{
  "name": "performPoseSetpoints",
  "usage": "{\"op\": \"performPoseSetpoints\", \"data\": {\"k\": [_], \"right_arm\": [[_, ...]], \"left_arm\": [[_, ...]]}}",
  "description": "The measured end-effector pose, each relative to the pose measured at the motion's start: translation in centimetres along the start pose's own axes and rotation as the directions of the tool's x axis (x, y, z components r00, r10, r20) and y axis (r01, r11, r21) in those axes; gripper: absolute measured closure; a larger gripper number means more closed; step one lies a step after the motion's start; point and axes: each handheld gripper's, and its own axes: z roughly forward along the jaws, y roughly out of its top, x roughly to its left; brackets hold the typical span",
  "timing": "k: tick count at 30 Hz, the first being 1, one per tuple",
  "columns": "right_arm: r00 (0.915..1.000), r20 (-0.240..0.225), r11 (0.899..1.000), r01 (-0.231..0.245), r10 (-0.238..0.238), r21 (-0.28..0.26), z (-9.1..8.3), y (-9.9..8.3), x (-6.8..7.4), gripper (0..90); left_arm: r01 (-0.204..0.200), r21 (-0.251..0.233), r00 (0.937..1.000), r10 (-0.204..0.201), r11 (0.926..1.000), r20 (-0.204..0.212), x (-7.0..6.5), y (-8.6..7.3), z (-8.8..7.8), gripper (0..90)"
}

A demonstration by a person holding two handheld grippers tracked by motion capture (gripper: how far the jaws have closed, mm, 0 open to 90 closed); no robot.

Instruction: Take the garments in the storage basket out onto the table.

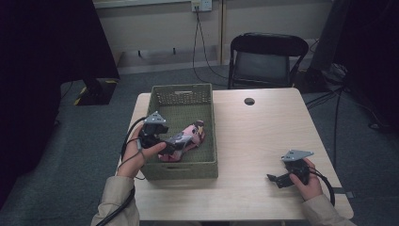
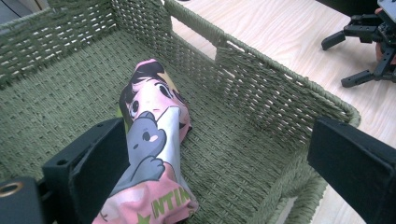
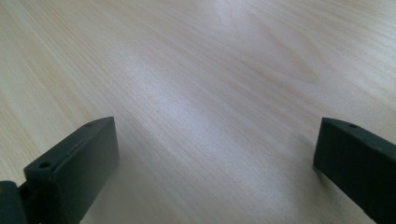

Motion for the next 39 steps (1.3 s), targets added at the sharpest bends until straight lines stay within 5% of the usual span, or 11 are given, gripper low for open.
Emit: {"op": "performPoseSetpoints", "data": {"k": [18,39], "right_arm": [[1.0000,0.000,1.000,0.000,0.000,0.000,0.0,0.0,0.0,0.0],[1.0000,0.000,1.000,0.000,0.000,0.000,0.0,0.0,0.0,0.0]], "left_arm": [[0.021,0.025,0.9988,-0.020,0.9995,-0.044,1.4,1.4,2.4,4.8],[0.051,0.112,0.9951,-0.041,0.9924,-0.089,3.1,1.2,7.6,4.4]]}}
